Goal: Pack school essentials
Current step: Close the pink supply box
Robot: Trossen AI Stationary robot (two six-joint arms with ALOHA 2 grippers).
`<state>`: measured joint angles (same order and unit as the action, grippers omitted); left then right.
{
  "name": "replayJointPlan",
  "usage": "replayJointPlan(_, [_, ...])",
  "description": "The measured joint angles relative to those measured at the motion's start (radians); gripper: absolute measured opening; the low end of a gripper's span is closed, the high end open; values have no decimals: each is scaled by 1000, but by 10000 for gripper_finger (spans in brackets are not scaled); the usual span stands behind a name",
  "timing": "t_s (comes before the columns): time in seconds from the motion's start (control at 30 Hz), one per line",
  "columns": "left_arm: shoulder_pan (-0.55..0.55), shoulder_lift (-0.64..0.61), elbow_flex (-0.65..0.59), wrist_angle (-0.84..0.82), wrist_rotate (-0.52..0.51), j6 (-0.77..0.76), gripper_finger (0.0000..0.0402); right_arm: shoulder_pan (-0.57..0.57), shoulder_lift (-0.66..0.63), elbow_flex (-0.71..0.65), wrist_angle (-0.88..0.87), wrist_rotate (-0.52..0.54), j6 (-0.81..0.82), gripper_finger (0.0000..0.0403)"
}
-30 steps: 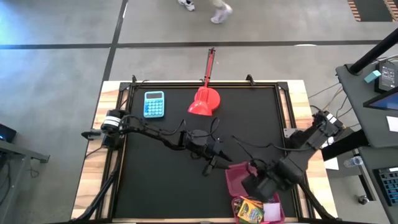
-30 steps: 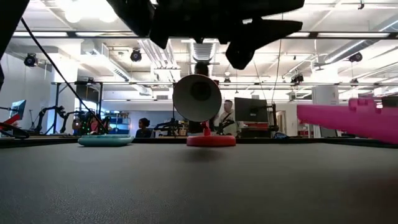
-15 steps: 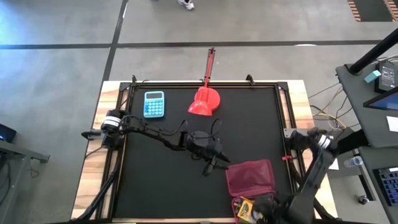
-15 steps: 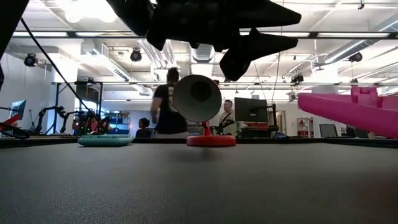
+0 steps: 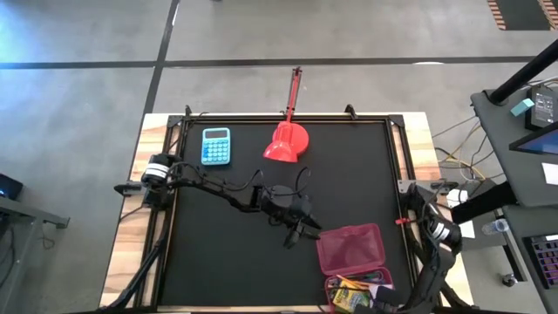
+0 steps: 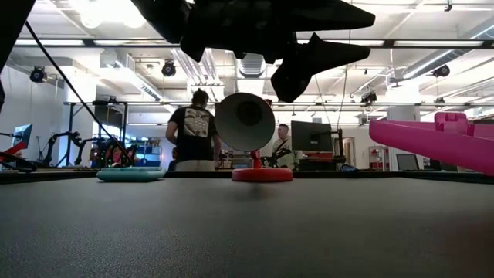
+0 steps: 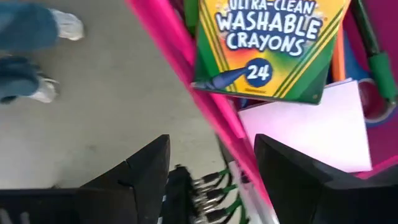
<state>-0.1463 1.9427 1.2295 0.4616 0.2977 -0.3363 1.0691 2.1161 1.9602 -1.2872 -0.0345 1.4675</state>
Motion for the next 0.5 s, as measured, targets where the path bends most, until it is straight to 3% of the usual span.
replayJointPlan(0.3, [0,0,0,0,0,-1,155,-3,41,-11,7,-18,-25,219])
replayJointPlan(0.5, [0,0,0,-1,0,0,155,-22,43,-48,14,-26,-29,160])
